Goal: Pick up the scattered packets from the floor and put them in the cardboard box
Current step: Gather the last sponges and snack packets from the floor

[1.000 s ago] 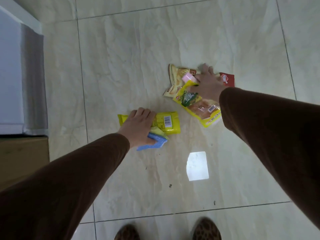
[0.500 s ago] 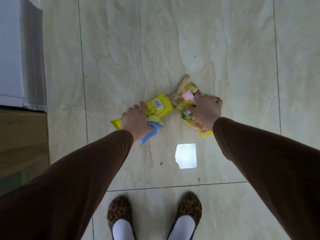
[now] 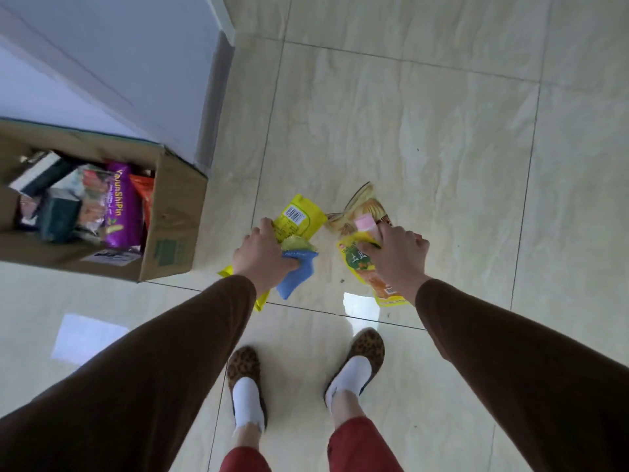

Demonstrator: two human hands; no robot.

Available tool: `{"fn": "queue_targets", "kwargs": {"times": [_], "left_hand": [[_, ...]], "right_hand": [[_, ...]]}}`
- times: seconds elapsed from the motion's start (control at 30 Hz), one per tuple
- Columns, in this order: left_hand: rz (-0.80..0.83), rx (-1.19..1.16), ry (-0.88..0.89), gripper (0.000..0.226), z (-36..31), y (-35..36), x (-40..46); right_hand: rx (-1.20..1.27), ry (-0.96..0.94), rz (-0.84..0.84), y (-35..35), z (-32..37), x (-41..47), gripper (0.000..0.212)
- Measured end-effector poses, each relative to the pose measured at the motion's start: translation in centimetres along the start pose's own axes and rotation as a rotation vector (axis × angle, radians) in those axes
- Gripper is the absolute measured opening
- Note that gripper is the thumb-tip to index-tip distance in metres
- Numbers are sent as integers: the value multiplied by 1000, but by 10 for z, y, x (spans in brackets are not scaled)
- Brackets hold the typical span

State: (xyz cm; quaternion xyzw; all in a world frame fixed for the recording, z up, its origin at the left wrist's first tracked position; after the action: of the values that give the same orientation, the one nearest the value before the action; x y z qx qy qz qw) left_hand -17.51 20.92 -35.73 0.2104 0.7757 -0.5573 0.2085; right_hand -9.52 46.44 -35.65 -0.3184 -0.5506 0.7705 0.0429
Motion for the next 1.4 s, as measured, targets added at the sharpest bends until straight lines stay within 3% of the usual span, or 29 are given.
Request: {"fn": "queue_targets", "kwargs": {"times": [0.67, 0.9, 1.07, 1.4], "left_hand": [[-103, -177, -138, 72, 303, -177, -131], [-123, -206, -205, 69, 358, -229, -93], [-139, -218, -266, 71, 391, -264, -51], [-130, -204, -328, 106, 449, -321, 55]], "right_hand": [[66, -24, -33, 32, 288, -215, 39], [216, -74, -1, 39, 388, -195, 39], [364, -7, 37, 49, 436, -164, 42], [493, 106, 55, 71, 535, -102, 43]]}}
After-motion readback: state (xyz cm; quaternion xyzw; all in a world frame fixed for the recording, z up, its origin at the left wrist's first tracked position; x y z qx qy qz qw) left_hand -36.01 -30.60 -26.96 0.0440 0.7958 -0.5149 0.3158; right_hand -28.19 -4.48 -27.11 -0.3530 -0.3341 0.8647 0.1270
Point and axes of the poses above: each hand's wrist, its own x-axis towards the middle knuckle, its own y-axis out of the palm, z = x × y, the point moved 9 cm from there along x, towards the middle knuckle, and after that the axes turned 5 degrees about -z, right-handed, at the moved point
